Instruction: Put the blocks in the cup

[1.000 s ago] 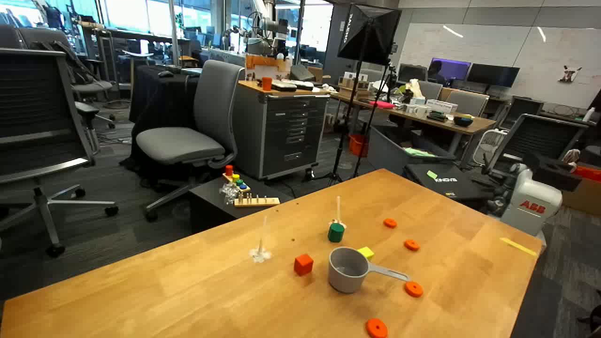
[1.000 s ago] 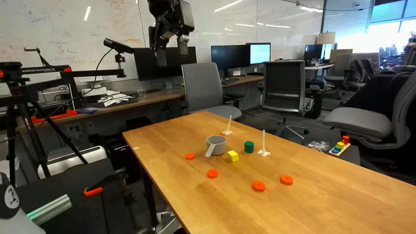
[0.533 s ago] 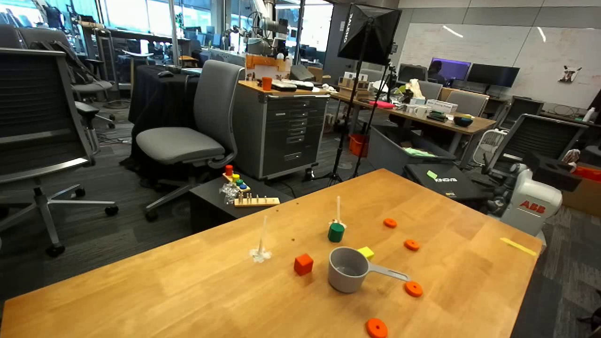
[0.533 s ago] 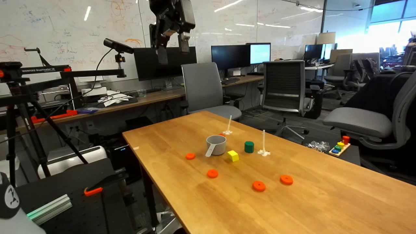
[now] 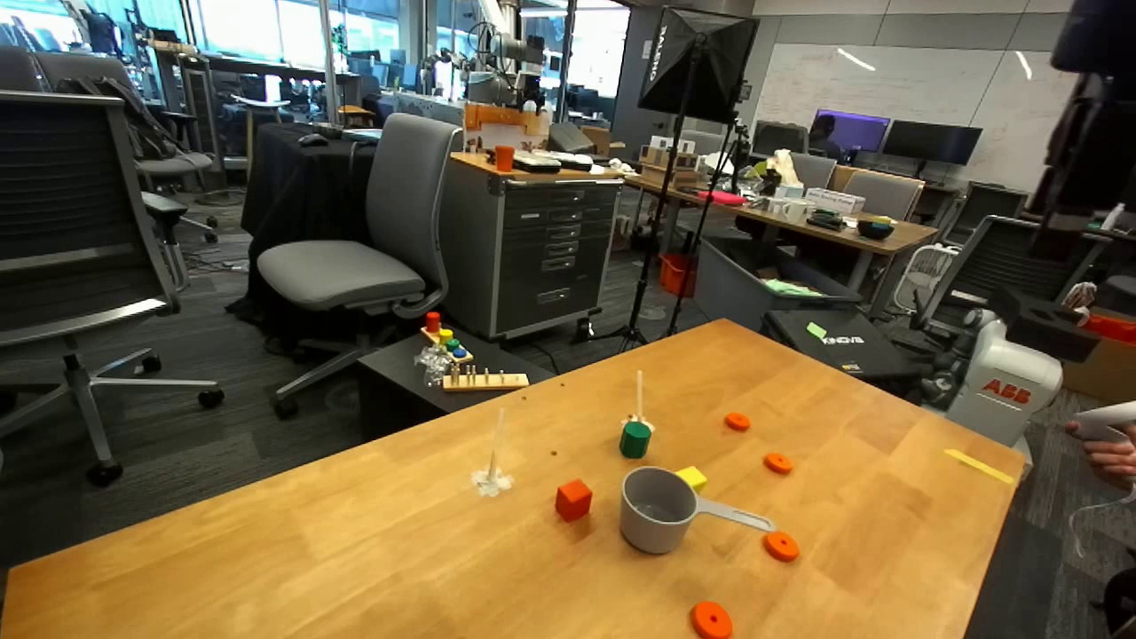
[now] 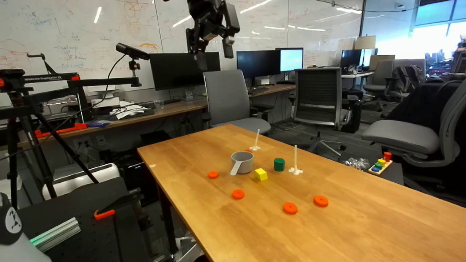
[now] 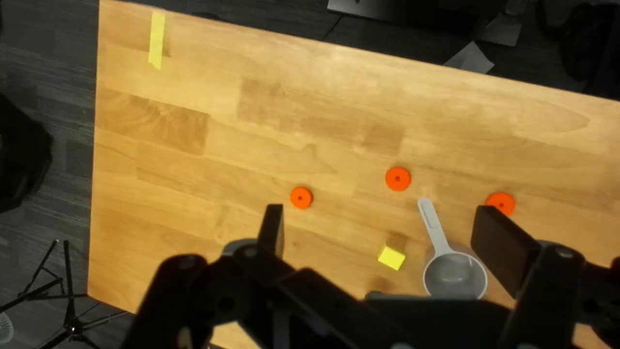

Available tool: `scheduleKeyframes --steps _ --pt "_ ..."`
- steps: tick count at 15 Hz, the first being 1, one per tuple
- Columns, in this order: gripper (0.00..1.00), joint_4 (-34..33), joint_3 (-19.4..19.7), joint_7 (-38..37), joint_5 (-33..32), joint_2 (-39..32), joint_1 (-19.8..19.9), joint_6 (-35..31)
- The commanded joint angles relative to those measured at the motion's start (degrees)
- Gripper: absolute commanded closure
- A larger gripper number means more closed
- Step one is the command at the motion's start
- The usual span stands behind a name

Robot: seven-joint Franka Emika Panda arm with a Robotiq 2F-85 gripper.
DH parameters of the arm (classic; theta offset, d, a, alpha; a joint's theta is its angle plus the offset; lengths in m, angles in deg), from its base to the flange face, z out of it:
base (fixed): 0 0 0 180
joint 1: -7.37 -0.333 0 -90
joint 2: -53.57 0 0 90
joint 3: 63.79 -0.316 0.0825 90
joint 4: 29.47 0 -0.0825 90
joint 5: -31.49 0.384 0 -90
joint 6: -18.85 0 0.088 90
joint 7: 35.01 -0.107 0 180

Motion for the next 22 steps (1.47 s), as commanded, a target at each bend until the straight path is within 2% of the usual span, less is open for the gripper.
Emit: scheduleKeyframes --steps 1,7,9,11,12,15,19,22 --pt "0.0 -14.1 1.2 1.0 0.5 -13.3 -1.0 -0.3" --pt "0.0 -29.7 3.4 9.1 16.1 -28.2 -0.7 0.3" --pt "0.0 -32.9 4.2 7.3 16.3 -32.6 -0.5 1.8" --pt "0.0 -34.0 5.6 -0.1 11.5 -35.7 -1.9 3.5" --pt "0.0 -29.6 5.0 4.9 14.0 -31.9 -1.0 0.3" --pt "0.0 -31.5 5.6 1.9 12.4 -35.6 -1.3 0.8" --pt "0.0 -32.5 5.6 1.2 12.4 -35.7 -1.6 1.7" --pt "0.0 -35.5 6.0 0.4 11.8 -40.7 -1.8 3.1"
